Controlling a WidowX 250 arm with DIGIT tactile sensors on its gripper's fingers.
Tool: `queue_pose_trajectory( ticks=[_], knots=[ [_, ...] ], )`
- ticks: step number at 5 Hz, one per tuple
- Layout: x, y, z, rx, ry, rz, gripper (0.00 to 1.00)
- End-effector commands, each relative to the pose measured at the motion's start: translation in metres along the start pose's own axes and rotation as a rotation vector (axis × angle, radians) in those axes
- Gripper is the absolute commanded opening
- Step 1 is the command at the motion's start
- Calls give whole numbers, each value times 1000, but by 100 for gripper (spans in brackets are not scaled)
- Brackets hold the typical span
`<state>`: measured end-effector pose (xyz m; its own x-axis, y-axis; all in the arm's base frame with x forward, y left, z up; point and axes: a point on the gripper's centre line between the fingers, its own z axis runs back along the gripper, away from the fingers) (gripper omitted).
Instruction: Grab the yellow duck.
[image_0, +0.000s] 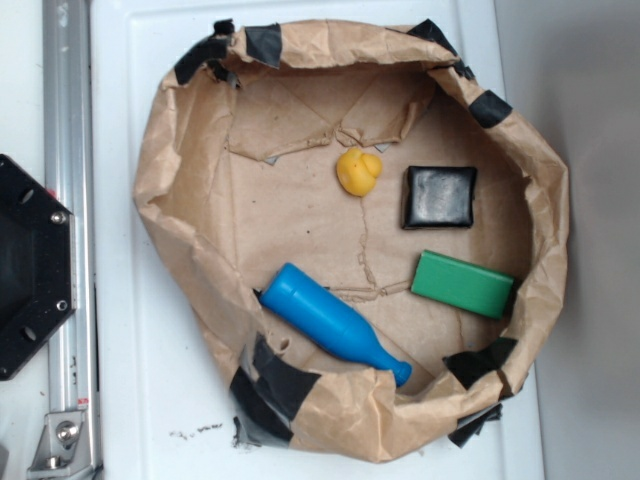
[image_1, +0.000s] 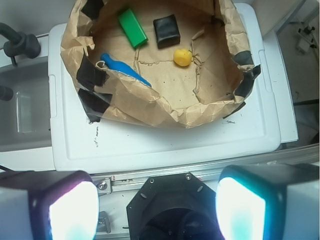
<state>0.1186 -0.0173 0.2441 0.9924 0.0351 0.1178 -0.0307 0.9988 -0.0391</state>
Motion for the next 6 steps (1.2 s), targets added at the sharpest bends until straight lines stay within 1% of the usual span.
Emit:
queue_pose_trajectory(
  ticks=[1,2,3,4,5,6],
  knots=[
    [0,0,0,0,0,0,100],
    [42,10,-22,42,-45,-128,100],
    [73,12,-48,41,-81,-354,100],
    [99,16,-89,97,-27,-491,100],
    [117,22,-124,167,52,-660,100],
    [127,30,-131,161,79,-638,100]
  ],
)
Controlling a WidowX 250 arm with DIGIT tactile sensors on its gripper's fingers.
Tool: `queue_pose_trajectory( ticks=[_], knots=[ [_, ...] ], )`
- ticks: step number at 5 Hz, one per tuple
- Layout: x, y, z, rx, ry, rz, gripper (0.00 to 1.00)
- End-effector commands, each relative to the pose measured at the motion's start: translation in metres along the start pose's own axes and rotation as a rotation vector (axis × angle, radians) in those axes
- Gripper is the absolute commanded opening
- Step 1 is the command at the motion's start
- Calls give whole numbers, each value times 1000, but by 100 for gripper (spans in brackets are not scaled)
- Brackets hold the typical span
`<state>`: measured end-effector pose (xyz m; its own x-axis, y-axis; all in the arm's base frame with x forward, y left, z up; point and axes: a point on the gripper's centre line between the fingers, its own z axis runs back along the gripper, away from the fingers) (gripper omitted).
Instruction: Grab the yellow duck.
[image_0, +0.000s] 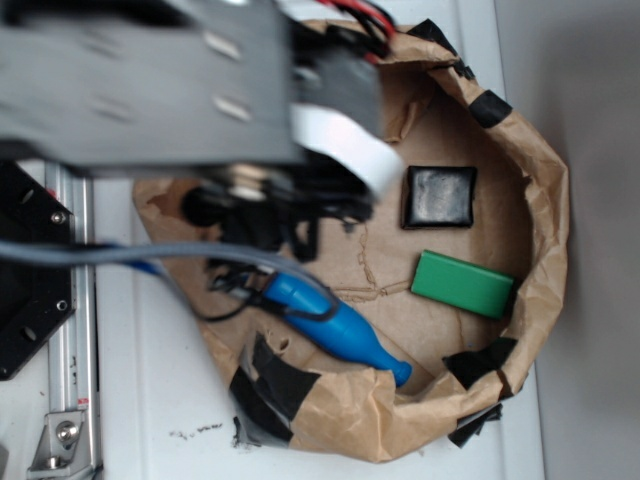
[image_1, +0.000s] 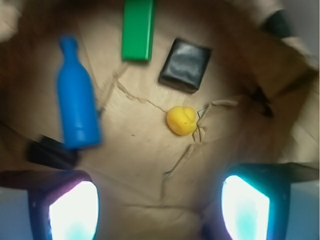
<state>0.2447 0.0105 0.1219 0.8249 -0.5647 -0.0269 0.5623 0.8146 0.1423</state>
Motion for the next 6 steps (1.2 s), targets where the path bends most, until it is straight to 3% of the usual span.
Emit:
queue_pose_trajectory(
  ticks=[1,4,5,6],
  knots=[
    [11,11,5,22,-21,7,100],
    [11,11,5,22,-21,7,100],
    [6,19,-11,81,-67,-71,100],
    [8,22,-25,86,-71,-150,100]
  ],
)
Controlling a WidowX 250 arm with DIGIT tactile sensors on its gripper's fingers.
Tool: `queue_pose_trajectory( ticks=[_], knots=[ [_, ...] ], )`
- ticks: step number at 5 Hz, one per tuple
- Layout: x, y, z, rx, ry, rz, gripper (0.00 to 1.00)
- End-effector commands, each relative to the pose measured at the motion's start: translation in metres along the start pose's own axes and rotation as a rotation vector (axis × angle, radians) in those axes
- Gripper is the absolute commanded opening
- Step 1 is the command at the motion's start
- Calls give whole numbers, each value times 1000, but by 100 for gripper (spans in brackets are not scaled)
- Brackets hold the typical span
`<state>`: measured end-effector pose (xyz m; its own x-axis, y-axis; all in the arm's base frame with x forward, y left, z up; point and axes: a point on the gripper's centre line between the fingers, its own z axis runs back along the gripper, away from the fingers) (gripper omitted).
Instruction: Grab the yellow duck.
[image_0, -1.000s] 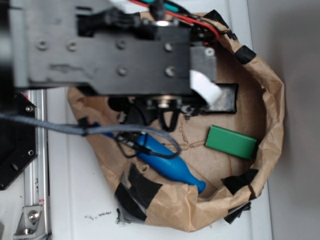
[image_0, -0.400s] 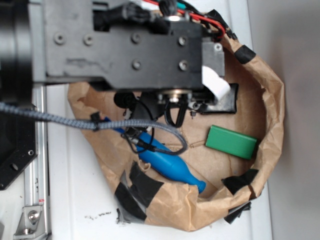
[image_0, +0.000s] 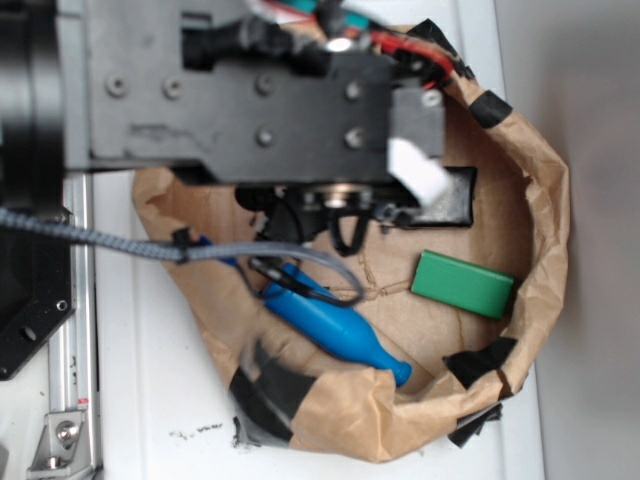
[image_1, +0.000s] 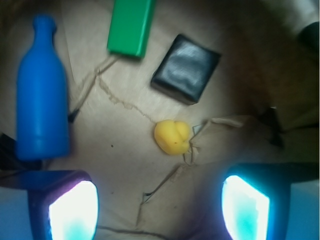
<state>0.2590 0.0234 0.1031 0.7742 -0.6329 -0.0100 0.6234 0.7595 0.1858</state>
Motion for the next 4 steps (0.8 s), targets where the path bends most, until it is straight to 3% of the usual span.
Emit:
queue_pose_trajectory(
  ticks=[1,2,4],
  knots=[
    [1,16,-25,-36,-1,-107,100],
    [5,29,-45,-74,38,-127,100],
    [3,29,-43,-62,43,-146,100]
  ],
)
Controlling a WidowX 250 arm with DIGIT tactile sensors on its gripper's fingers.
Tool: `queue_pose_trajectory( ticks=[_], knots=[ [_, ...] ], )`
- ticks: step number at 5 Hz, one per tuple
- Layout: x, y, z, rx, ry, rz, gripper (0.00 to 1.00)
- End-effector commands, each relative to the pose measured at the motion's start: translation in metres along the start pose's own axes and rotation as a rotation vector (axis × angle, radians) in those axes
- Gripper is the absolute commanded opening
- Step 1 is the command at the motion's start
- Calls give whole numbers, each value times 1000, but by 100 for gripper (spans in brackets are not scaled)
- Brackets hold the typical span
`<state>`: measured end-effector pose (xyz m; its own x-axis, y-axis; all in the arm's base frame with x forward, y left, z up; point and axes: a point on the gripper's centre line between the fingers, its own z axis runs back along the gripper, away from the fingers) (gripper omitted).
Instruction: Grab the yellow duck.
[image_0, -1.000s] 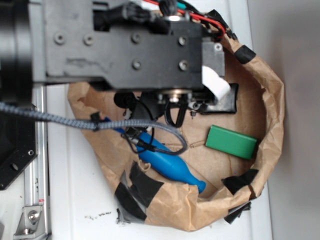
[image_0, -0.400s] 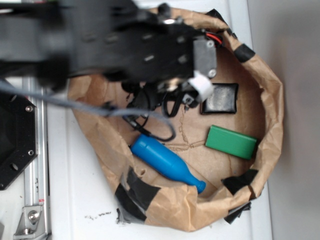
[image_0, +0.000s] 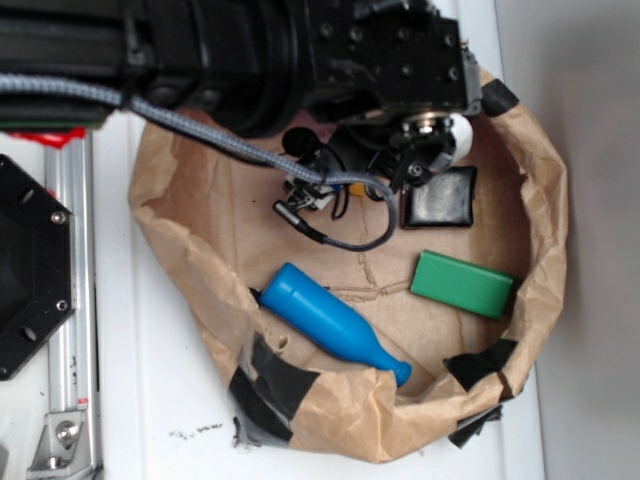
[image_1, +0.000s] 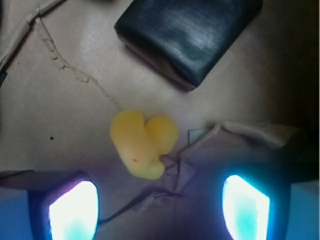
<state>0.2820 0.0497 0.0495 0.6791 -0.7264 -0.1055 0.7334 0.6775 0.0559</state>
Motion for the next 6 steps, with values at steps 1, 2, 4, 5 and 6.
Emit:
queue_pose_trajectory(
  ticks=[1,2,4,5,6],
  knots=[
    [2,0,18,67,-23,-5,100],
    [3,-1,26,67,-45,-2,100],
    [2,4,32,113,-72,11,100],
    [8,6,20,143,-74,39,100],
    [25,8,-14,45,-67,4,100]
  ],
)
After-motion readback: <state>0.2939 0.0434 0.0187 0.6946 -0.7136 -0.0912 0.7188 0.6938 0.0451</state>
